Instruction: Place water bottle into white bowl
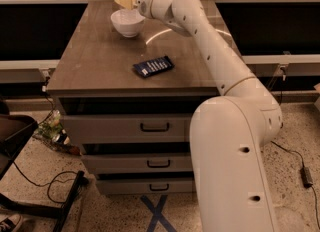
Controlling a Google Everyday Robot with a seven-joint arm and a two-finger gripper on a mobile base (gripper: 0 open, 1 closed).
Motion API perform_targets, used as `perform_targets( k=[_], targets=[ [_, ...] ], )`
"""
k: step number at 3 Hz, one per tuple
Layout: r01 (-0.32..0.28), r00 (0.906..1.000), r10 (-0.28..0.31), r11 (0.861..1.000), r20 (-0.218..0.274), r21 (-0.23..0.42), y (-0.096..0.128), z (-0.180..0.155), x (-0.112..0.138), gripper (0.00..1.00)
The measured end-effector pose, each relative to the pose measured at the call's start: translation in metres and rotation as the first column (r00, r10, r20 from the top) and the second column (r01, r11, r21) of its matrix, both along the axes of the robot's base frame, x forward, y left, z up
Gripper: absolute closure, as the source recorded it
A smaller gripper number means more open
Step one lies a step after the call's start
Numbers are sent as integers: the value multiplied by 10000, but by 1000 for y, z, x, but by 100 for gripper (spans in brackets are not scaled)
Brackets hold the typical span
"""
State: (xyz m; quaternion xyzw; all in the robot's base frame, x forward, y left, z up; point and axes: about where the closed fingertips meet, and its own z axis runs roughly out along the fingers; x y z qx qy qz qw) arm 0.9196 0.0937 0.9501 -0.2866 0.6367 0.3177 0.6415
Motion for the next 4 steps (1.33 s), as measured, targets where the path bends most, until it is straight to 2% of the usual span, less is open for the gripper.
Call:
perform_targets(
  k=[1, 4],
  targets=[
    [-1, 10000, 1, 10000, -1, 0, 0, 3, 0, 84],
    [-5, 10000, 5, 10000, -2, 0, 0, 5, 0, 13]
  ],
)
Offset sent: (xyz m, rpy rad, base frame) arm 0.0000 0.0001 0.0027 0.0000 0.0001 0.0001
